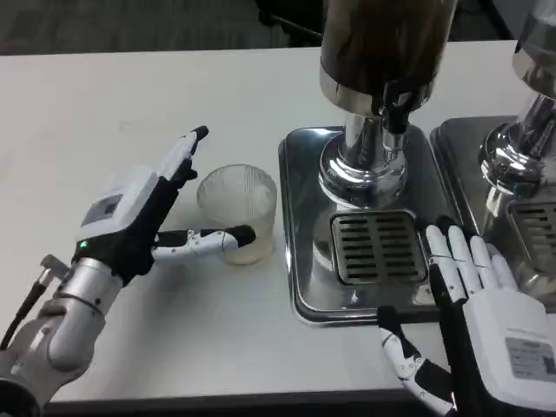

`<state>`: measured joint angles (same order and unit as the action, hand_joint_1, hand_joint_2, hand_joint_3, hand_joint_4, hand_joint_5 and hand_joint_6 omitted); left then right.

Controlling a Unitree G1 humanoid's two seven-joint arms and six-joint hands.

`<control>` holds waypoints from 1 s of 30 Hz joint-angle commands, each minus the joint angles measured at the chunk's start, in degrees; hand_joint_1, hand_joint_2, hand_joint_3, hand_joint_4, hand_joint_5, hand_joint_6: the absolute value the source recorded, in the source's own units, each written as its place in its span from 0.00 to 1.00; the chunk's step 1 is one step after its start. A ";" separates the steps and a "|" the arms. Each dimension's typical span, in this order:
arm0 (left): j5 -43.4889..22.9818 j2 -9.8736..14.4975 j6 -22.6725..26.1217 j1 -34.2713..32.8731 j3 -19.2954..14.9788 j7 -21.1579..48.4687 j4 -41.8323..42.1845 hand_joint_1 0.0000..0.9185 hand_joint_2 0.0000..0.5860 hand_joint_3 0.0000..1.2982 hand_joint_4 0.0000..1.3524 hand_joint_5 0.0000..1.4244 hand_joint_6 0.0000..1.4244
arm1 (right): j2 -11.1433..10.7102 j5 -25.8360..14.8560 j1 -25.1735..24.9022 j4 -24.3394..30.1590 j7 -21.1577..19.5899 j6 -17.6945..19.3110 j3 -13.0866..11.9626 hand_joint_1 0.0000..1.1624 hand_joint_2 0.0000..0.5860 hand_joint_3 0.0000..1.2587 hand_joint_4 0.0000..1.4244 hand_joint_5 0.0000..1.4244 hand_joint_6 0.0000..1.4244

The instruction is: Grasp the cup under the faucet to collect the drink, then remove the cup.

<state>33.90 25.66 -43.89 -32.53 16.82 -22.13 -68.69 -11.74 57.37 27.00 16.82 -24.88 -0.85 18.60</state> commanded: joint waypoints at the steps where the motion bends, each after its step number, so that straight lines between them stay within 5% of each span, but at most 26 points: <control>1: -0.87 -0.37 0.34 -2.29 0.28 2.19 -1.23 0.26 0.03 0.02 0.03 0.18 0.17 | 0.24 0.34 0.29 1.36 -0.16 -0.25 0.24 0.42 0.77 0.04 0.00 0.00 0.02; 30: -6.90 -4.81 1.57 -3.29 -0.91 10.58 -4.27 0.32 0.05 0.09 0.08 0.23 0.21 | -0.45 -2.03 2.40 3.34 0.12 0.63 -0.32 0.39 0.77 0.09 0.04 0.00 0.03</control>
<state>27.49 21.77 -42.99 -35.98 16.16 -12.91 -72.21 -11.96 55.81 28.73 18.93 -24.87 -0.81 18.65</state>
